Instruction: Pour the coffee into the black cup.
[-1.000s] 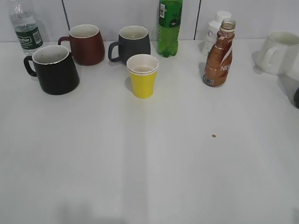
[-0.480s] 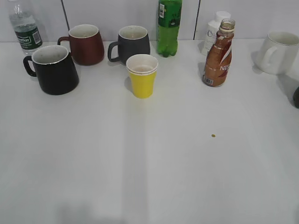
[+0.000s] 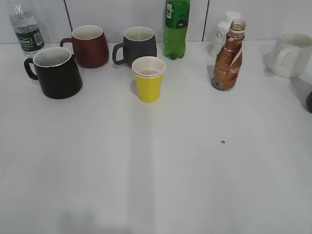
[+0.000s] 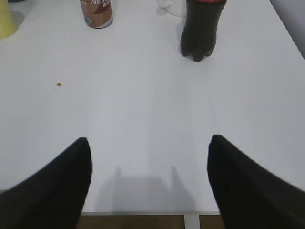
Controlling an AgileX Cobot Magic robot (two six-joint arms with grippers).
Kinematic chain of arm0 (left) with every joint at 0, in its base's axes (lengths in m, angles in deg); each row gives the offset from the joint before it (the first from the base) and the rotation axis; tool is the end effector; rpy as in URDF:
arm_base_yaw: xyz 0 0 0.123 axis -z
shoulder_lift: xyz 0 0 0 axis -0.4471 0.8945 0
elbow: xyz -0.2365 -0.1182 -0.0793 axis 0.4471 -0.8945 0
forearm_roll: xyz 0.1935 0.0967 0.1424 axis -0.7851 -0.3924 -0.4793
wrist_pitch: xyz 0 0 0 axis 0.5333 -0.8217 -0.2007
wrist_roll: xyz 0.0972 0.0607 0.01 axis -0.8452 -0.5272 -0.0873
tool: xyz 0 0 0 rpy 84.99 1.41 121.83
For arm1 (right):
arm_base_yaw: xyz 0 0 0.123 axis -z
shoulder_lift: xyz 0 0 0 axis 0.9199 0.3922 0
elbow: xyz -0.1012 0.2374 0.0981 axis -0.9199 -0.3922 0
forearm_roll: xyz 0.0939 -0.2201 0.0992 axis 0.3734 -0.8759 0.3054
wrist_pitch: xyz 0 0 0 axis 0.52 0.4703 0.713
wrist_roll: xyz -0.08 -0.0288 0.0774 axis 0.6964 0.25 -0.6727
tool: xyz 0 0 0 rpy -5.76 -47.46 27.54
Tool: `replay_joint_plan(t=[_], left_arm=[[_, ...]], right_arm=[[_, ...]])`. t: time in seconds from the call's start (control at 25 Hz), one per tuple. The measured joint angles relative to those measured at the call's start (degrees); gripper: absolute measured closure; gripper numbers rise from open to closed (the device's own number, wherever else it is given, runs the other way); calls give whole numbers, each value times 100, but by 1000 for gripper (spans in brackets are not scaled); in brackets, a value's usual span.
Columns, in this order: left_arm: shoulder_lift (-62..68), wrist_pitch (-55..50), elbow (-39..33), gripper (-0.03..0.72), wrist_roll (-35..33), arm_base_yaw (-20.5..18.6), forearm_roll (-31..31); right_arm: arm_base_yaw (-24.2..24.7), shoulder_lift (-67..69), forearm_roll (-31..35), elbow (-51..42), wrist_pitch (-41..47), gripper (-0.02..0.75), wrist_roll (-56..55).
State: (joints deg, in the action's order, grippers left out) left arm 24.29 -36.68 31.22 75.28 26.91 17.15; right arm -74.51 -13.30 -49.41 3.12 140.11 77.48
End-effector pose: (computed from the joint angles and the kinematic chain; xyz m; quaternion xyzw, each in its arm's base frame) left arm 0.0278 -0.0070 0.2779 0.0169 0.8441 -0.0280 0.5352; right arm 0.0315 0.0027 0.2726 -0.0388 0.8442 0.0381 0.5333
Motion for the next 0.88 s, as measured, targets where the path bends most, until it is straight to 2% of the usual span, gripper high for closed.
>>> replay_joint_plan(t=[0.36,0.88], left_arm=[[0,0,-6,447,0,0,-4],[0,0,-6,450,0,0,-11]], right_arm=[[0,0,0,0,0,149,0],[0,0,5,0,0,149,0]])
